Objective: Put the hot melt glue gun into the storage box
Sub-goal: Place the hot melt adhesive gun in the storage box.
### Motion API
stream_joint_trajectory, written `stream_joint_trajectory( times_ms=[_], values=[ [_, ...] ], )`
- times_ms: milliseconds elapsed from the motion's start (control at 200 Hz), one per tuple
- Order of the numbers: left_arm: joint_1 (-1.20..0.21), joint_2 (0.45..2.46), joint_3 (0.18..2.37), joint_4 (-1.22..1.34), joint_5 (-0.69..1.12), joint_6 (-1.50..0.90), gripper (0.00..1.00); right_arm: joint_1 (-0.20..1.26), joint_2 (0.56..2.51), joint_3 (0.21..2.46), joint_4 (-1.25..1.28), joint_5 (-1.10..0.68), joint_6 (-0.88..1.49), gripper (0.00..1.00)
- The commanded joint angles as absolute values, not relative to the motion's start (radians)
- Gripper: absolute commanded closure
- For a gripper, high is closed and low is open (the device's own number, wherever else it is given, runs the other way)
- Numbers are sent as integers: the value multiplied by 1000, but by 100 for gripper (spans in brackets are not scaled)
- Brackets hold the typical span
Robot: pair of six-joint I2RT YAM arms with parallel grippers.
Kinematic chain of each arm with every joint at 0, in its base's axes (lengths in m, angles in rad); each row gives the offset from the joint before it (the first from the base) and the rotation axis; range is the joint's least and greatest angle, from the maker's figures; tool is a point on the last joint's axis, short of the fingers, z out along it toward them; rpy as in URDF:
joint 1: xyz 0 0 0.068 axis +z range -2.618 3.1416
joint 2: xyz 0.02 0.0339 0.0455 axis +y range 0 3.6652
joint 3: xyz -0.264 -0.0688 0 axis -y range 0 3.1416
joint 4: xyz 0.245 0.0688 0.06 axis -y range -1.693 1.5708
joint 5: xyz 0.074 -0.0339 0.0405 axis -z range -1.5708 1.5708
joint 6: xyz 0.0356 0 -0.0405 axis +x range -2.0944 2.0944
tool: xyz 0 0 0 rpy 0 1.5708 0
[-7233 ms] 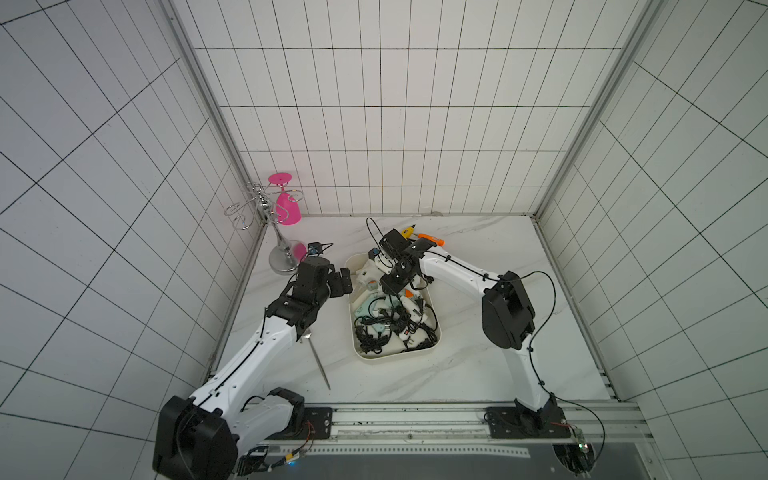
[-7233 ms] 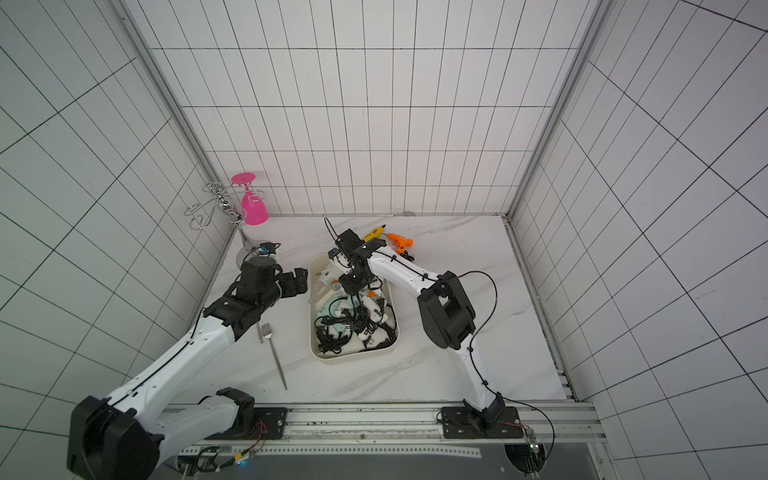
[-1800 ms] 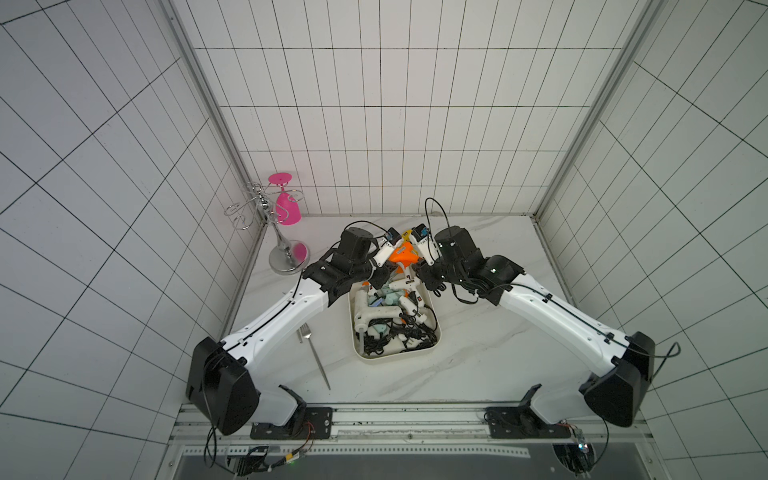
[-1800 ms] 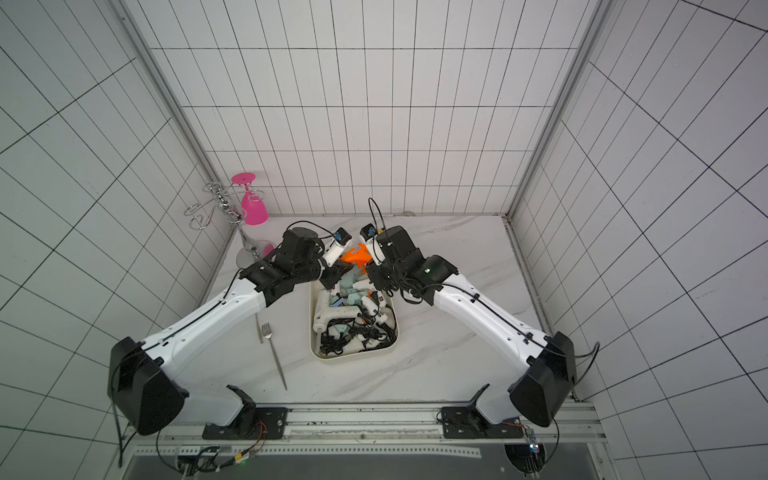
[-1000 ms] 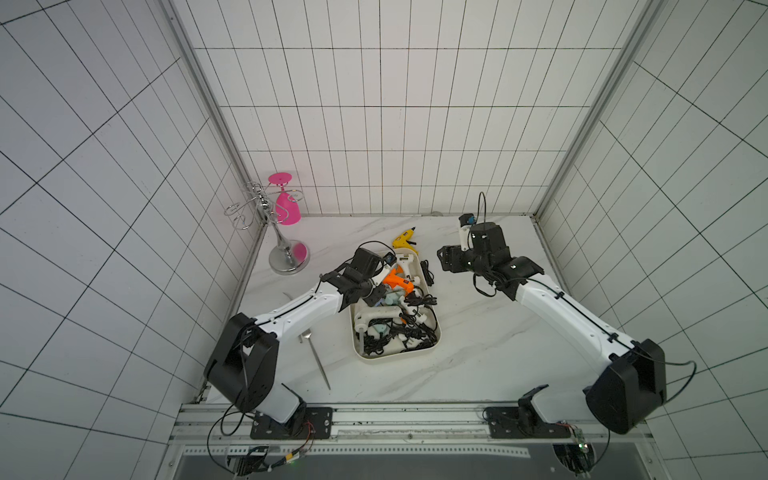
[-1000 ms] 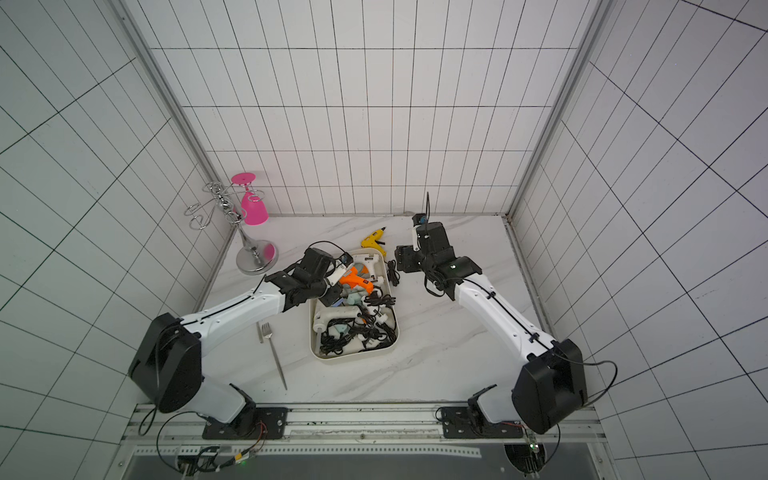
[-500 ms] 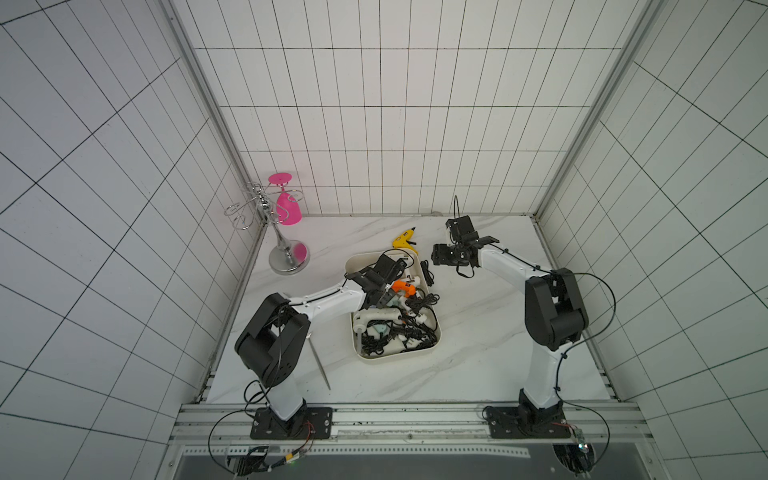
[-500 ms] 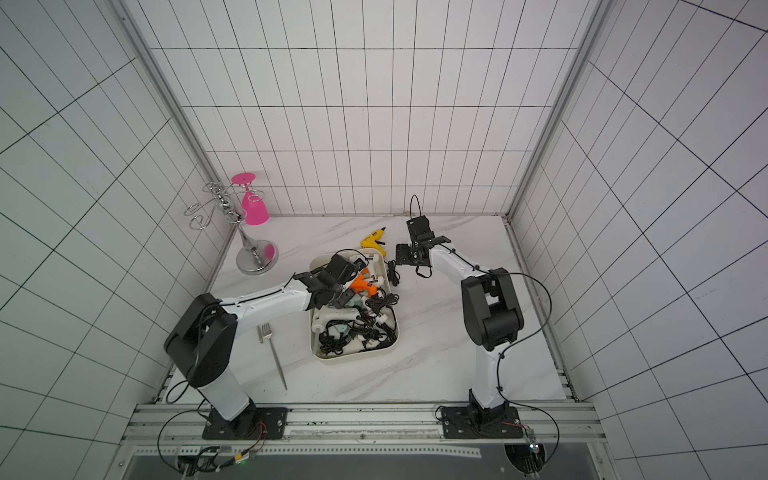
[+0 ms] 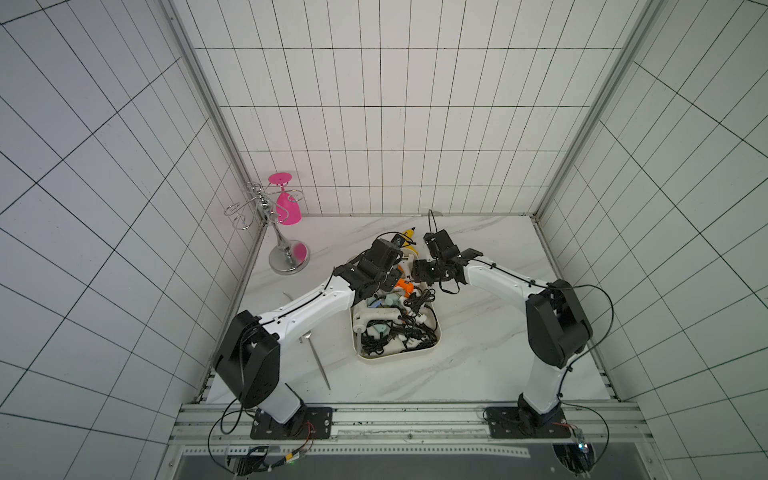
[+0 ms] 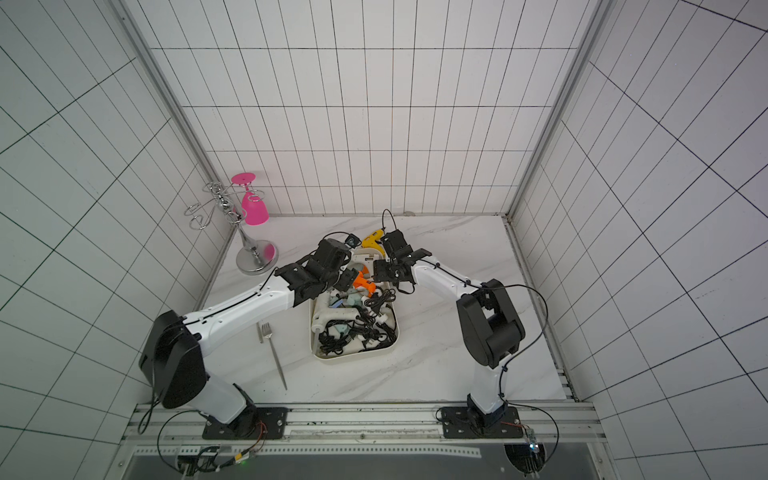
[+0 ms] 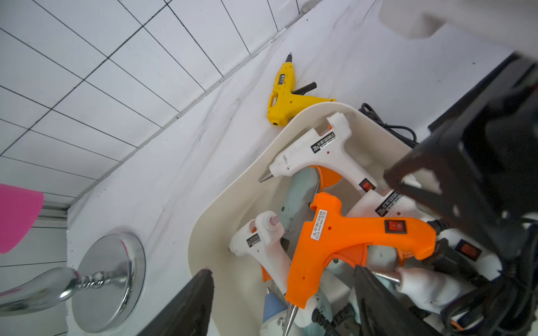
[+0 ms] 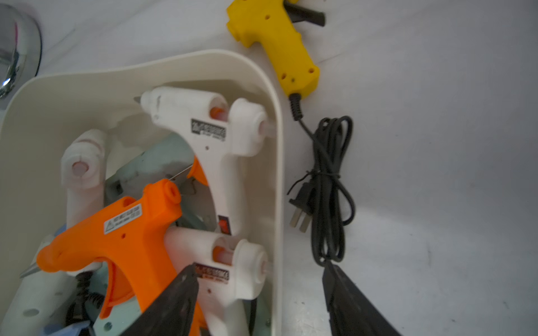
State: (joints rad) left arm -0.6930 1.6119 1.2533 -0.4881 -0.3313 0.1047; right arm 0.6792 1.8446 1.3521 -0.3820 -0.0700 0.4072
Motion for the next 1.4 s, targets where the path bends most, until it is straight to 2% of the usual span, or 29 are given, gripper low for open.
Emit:
stream_joint_trajectory(
  times_ms=[0, 150, 315, 390, 540, 719, 784, 854, 999, 1144, 1394],
  values=[
    [-695, 1729, 1309, -527, -303, 65, 24, 688, 1874, 1321, -364, -139, 442, 32],
    [-661, 1742, 1271, -539, -322, 14, 24, 704, 1892, 1302, -265, -266, 405, 34],
    [-549, 1676, 1211, -572, -355, -121, 24, 696, 1855, 1292, -157, -397, 365, 32],
    [-509, 1640, 1197, -598, -350, -152, 24, 696, 1905, 1362, -181, -495, 359, 32],
    [-491, 1575, 1159, -599, -393, -142, 24, 719, 2048, 1492, -213, -549, 477, 34],
    [-463, 1561, 1160, -657, -425, -144, 24, 683, 1920, 1419, -160, -321, 395, 30],
    [-462, 1540, 1157, -667, -432, -147, 24, 636, 1886, 1423, -156, -311, 367, 28],
    [-458, 1516, 1169, -704, -451, -171, 23, 583, 1894, 1463, -189, -379, 324, 27],
    [-390, 1481, 1239, -848, -435, -311, 23, 519, 2071, 1674, -408, -436, 157, 26],
    [-253, 1464, 1240, -958, -288, -466, 23, 506, 2268, 1912, -627, -337, -2, 26],
    [-148, 1425, 1133, -948, -114, -536, 23, 506, 2366, 2009, -648, -199, -141, 24]
  ],
)
